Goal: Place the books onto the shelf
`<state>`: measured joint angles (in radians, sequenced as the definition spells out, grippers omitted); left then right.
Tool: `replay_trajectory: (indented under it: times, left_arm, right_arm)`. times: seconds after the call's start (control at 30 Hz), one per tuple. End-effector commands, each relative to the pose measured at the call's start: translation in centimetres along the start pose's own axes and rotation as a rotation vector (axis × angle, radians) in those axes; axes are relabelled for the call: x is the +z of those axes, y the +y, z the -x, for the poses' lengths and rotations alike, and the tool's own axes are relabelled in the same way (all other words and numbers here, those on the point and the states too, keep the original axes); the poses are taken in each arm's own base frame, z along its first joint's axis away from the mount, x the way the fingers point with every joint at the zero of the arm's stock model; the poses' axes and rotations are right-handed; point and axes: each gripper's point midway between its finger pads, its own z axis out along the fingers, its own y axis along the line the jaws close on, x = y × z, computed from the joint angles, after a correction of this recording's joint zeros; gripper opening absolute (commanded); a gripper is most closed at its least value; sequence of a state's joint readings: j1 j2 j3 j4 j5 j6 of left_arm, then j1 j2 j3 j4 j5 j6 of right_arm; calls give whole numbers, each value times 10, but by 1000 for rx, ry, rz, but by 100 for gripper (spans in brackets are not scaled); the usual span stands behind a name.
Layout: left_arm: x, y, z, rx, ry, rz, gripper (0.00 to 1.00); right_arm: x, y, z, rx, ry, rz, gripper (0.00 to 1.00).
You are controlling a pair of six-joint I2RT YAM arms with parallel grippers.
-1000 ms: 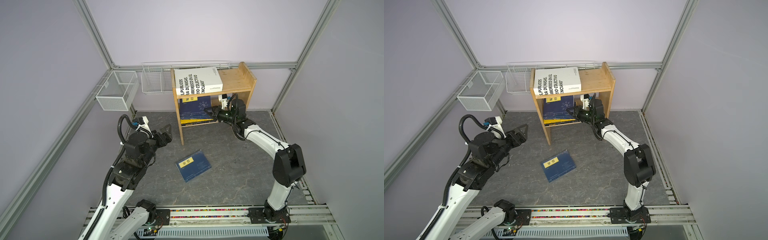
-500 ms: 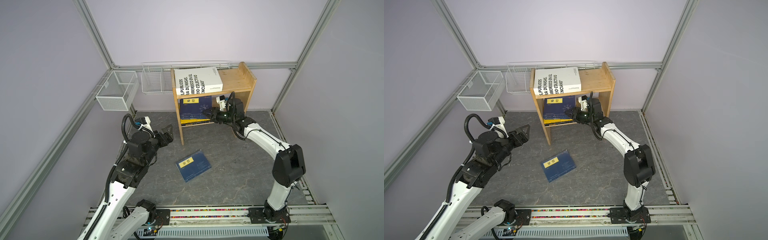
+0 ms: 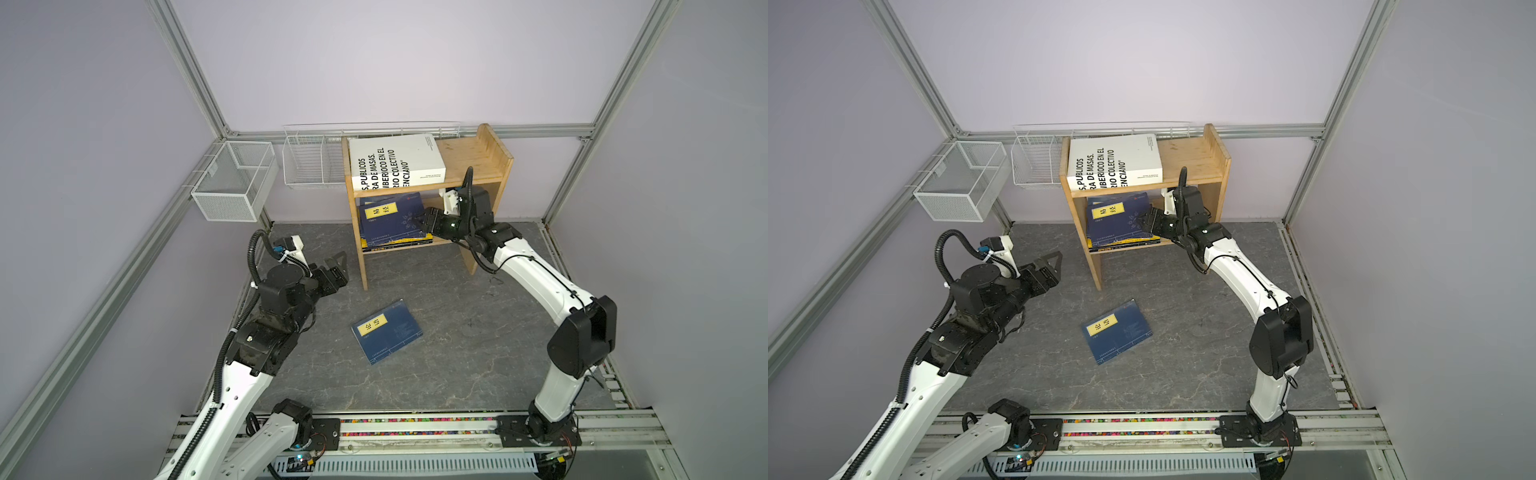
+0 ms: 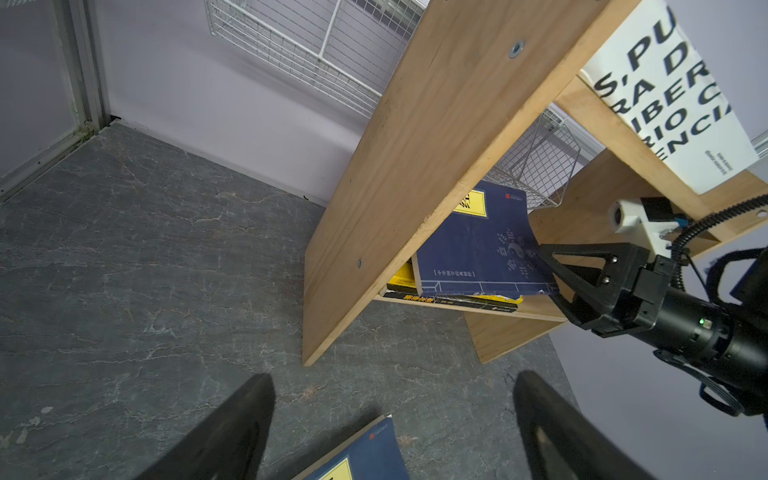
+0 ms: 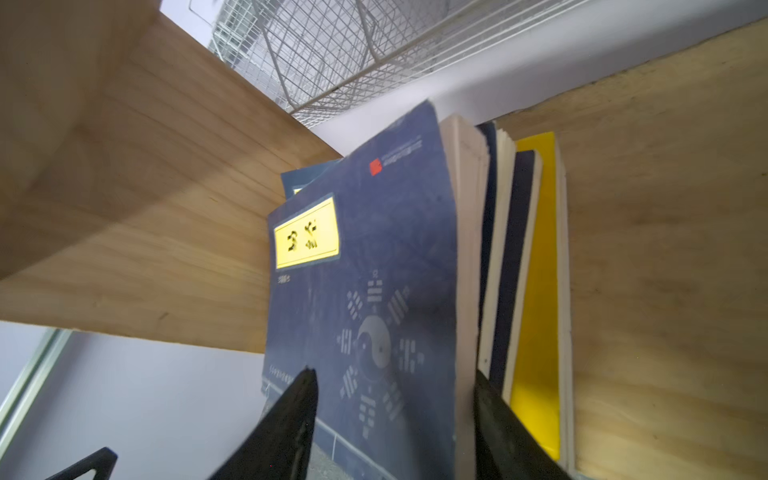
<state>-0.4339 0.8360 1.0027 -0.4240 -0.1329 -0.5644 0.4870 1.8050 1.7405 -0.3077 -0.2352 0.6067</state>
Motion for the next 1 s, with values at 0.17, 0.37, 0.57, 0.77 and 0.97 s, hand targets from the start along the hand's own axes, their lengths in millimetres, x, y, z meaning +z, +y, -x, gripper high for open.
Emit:
replay_trajectory:
  times: [0.17, 0.37, 0.57, 0.77, 0.97]
  left_arm:
    - [2, 3, -7, -11, 11, -3, 91]
    - [6, 4, -12, -17, 22, -1, 91]
    - [29, 1, -40, -43, 97, -55, 91]
    - [72, 1, -58, 134, 124, -78, 87]
    - [99, -17, -50, 228, 87, -142, 86]
  right_arm:
    - [-2, 11, 12, -68, -36, -2, 44]
    - [6, 9, 5, -42, -19, 11, 26]
    - [8, 8, 6, -32, -23, 10, 24]
    - [8, 10, 6, -31, -18, 13, 23]
    - [7, 10, 6, -26, -16, 9, 23]
